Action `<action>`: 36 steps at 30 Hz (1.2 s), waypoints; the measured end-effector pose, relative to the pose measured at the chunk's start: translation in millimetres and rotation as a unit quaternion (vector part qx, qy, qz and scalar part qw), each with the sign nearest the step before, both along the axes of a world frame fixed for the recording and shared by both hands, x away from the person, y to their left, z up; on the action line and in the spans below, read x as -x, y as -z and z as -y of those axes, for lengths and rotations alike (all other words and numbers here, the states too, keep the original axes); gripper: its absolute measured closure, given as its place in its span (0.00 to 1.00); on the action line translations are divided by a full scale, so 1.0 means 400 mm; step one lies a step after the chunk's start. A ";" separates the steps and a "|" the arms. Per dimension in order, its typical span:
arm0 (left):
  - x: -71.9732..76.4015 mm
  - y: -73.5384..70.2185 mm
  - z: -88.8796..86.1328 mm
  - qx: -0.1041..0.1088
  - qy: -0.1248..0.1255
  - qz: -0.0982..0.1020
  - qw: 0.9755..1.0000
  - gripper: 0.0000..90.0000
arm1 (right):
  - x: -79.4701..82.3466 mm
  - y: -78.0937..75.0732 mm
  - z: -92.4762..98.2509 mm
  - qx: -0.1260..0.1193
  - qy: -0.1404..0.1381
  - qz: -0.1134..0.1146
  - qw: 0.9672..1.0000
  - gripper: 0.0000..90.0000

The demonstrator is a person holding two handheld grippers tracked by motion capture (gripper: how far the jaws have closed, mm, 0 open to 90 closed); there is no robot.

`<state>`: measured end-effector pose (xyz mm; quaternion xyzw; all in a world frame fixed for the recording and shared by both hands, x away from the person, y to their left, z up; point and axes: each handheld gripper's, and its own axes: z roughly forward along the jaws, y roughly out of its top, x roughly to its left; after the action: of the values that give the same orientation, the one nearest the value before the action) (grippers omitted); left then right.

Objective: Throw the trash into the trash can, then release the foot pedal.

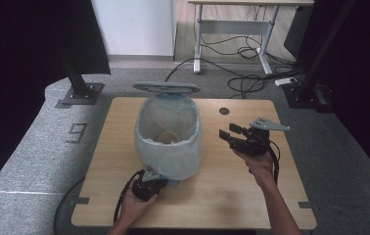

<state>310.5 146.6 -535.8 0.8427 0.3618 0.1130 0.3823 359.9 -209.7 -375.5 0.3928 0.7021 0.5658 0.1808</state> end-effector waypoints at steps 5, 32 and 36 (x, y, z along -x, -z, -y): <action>0.001 0.000 0.001 -0.001 -0.001 0.001 1.000 1.00 | 0.010 0.007 0.014 0.002 0.005 0.002 1.000 0.49; 0.064 -0.050 -0.020 0.041 0.007 0.035 0.999 0.54 | 0.072 0.169 0.083 0.006 0.015 -0.032 0.999 0.48; 0.076 -0.065 -0.036 0.047 0.008 0.049 0.998 0.51 | 0.078 0.192 0.088 0.012 0.015 -0.037 0.999 0.48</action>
<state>280.0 161.0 -509.7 0.8200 0.3406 0.1341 0.4399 328.7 -244.8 -452.3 0.4216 0.7091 0.5398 0.1675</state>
